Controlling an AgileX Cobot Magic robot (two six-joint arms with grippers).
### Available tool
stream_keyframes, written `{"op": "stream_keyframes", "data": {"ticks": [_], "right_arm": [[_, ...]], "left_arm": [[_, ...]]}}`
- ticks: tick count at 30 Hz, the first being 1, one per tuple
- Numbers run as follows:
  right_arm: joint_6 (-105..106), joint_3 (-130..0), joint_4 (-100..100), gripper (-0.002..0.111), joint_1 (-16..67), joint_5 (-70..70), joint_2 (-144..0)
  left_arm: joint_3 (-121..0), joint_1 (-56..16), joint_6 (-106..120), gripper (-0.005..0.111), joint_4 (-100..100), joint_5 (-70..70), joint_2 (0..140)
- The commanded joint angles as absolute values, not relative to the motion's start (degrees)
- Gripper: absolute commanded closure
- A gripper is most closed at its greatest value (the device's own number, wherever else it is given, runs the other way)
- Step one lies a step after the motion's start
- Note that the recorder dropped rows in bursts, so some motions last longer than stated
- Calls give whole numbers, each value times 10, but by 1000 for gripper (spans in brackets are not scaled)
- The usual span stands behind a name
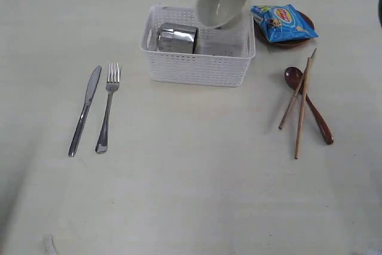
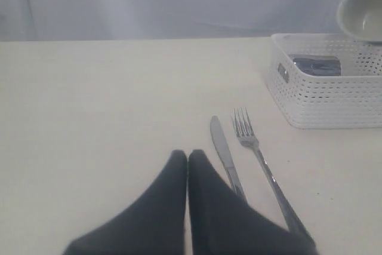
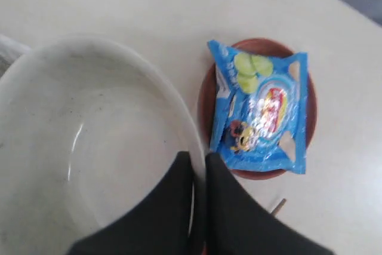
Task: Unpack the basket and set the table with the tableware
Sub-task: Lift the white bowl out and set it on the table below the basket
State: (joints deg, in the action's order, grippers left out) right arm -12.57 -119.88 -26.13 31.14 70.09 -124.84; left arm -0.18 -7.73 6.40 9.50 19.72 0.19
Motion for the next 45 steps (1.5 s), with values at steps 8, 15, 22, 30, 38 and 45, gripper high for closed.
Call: {"op": "stream_keyframes", "data": {"ticks": [8,15,22,30,38,45], "right_arm": [[13,-1208,111,109,308,700,-1138],[41,-1045,179,109,310,700,-1100],[128,-829,273,109,310,644,-1060],[217,-672,343,109,318,471,-1056],[218,-638,346,109,321,365,-1062],[212,-638,344,108,321,322,-1087]], "left_arm": [[0,-82,64,107,93,196,0],[0,-82,64,107,93,196,0],[0,-82,64,107,93,196,0],[0,-82,64,107,93,196,0],[0,-82,64,107,93,196,0],[0,-82,64,107,93,196,0]]}}
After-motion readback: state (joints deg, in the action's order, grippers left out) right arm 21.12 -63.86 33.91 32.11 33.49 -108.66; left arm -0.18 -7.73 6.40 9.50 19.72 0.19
